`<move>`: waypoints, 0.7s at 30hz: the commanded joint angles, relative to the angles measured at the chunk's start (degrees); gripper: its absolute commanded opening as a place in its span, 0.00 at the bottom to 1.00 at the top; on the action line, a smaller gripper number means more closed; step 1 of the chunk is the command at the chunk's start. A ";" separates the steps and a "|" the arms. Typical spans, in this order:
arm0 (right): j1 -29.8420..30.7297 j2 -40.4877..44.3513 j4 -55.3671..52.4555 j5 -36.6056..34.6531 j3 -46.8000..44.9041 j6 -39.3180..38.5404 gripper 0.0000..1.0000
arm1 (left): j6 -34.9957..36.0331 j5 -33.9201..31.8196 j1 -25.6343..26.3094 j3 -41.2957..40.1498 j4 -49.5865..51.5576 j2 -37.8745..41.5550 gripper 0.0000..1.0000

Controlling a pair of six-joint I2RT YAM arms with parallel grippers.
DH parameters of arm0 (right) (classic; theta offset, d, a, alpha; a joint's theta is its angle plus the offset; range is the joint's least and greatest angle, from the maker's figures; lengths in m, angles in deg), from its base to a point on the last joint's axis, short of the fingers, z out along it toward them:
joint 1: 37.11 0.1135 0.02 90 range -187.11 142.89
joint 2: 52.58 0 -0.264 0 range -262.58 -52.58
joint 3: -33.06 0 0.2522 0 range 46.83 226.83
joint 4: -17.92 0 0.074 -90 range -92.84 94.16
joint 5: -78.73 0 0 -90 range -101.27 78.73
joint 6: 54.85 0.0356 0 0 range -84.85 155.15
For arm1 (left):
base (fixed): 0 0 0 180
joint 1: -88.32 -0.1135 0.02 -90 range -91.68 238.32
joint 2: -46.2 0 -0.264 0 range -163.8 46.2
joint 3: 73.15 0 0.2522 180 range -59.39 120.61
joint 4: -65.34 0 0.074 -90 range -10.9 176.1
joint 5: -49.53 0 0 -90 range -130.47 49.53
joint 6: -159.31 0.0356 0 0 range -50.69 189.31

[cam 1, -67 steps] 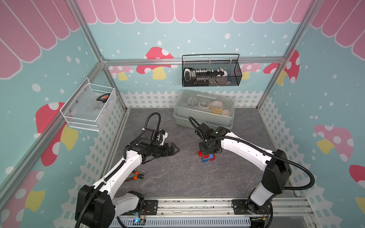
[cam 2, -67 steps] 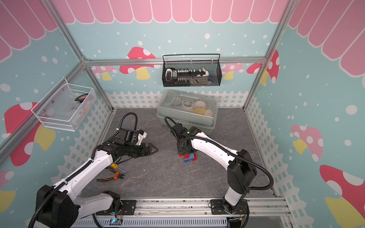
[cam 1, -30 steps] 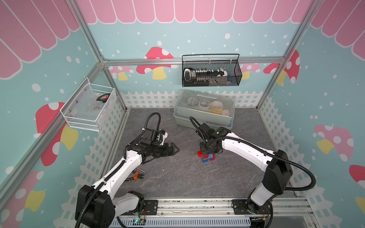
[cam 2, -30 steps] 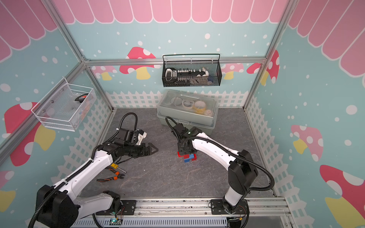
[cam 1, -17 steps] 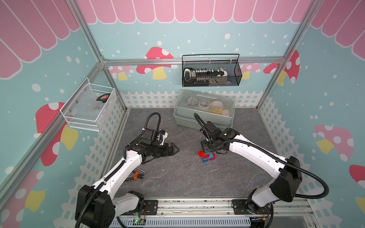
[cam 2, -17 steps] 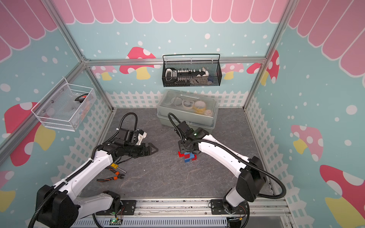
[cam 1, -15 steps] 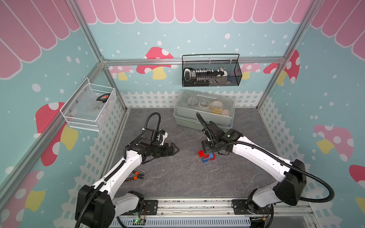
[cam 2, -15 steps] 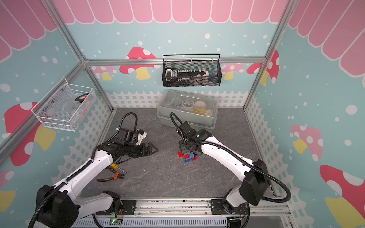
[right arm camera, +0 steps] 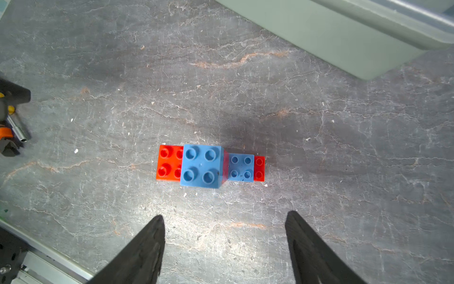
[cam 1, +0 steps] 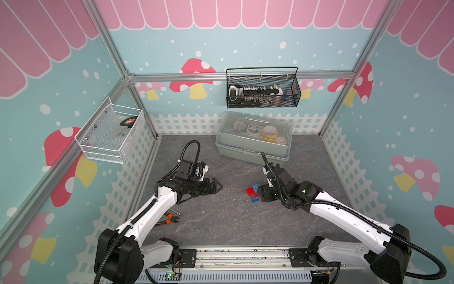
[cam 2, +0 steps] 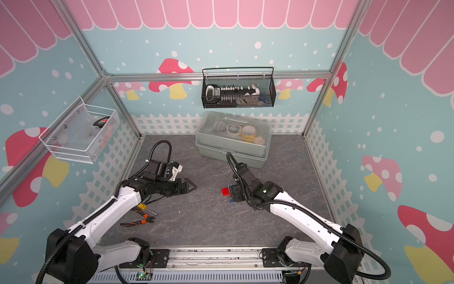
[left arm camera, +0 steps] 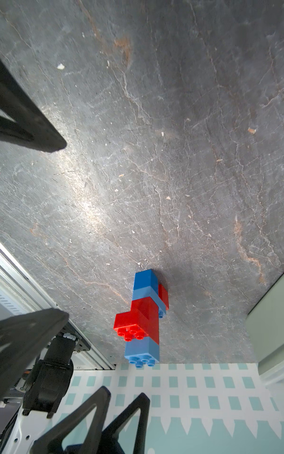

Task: Assemble a giraffe with lego
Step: Adjust the lego brick at the center of the board.

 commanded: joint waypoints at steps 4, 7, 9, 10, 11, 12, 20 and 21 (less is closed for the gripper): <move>3.67 6.03 11.39 -5.52 -10.13 -1.35 0.76 | 1.23 -1.28 0.29 0.74 0.71 -0.29 0.99; 5.79 8.34 14.70 -9.20 -14.47 -0.92 0.76 | 1.36 -1.48 0.29 0.90 0.67 -0.31 0.99; 6.75 9.36 16.97 -11.22 -17.09 -0.82 0.76 | 1.43 -1.58 0.29 1.09 0.72 -0.49 0.99; 7.08 9.53 18.19 -11.74 -18.21 -0.97 0.76 | 1.42 -1.59 0.28 1.08 0.72 -0.58 0.99; 7.39 9.47 19.27 -11.98 -19.13 -1.21 0.76 | 1.40 -1.50 0.31 1.09 0.72 -0.64 0.99; 7.65 9.23 20.49 -12.32 -19.97 -1.50 0.76 | 1.42 -1.56 0.30 1.09 0.72 -0.66 0.99; 10.20 4.79 33.48 -16.10 -26.56 -2.87 0.73 | 1.50 -1.96 0.28 1.09 0.88 -0.47 0.99; 10.49 4.14 35.32 -16.37 -27.13 -3.45 0.72 | 1.52 -2.08 0.29 1.09 0.95 -0.49 0.99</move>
